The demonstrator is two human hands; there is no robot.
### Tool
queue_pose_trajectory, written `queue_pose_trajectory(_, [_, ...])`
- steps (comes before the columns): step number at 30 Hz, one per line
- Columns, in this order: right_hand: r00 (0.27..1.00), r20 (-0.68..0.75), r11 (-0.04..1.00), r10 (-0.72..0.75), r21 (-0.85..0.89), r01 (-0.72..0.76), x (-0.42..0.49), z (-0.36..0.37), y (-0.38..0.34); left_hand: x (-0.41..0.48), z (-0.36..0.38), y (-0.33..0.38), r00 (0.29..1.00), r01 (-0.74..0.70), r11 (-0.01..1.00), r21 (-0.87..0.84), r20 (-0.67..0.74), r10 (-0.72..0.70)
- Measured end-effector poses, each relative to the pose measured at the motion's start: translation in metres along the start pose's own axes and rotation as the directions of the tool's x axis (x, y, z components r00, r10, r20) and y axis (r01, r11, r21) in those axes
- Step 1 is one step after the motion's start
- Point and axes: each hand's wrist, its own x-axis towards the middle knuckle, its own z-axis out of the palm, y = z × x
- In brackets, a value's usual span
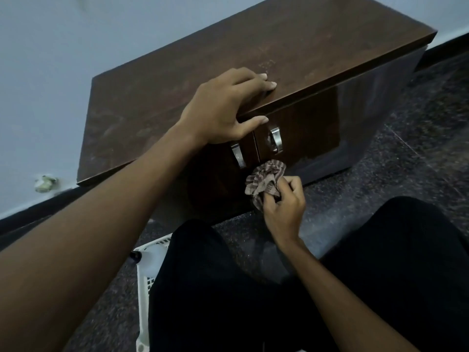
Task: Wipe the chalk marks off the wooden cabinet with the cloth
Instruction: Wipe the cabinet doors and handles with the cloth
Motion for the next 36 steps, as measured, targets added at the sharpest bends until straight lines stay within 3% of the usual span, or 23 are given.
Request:
queue_pose_trajectory(3, [0.998,-0.027,0.992,-0.059,0.106,0.062,0.001,0.001,-0.023,-0.002,-0.003,0.0,0.999,-0.007,0.999,0.04,0.036,0.006])
queue_pose_trajectory(8, [0.989,-0.061,0.975,-0.132,0.174,0.141,0.018,0.0,-0.058,-0.022,-0.027,-0.016,0.965,-0.064,0.994,0.088,0.26,0.039])
queue_pose_trajectory(14, [0.948,-0.027,0.948,-0.317,0.006,0.318,0.023,0.016,-0.071,-0.05,-0.02,-0.028,0.989,-0.035,0.996,0.084,0.149,0.023])
queue_pose_trajectory(20, [0.878,-0.103,0.884,-0.467,-0.058,0.463,0.015,0.028,-0.04,-0.053,-0.019,-0.028,0.997,-0.03,0.994,0.108,0.076,0.022])
queue_pose_trajectory(22, [0.89,-0.034,0.89,-0.454,-0.054,0.452,0.003,0.029,-0.019,-0.052,-0.018,-0.028,0.998,-0.024,0.994,0.104,0.063,0.018])
queue_pose_trajectory(24, [0.937,0.012,0.936,-0.35,-0.042,0.35,-0.009,0.029,-0.001,-0.053,-0.018,-0.028,0.998,-0.019,0.995,0.102,0.054,0.014])
queue_pose_trajectory(26, [0.963,-0.016,0.963,-0.269,-0.019,0.269,-0.01,0.028,0.007,-0.054,-0.018,-0.029,0.999,-0.019,0.995,0.097,0.049,0.014])
queue_pose_trajectory(36, [0.94,-0.144,0.936,-0.311,0.128,0.329,0.021,0.023,-0.054,-0.053,-0.019,-0.027,0.998,0.006,0.998,0.064,0.056,-0.01])
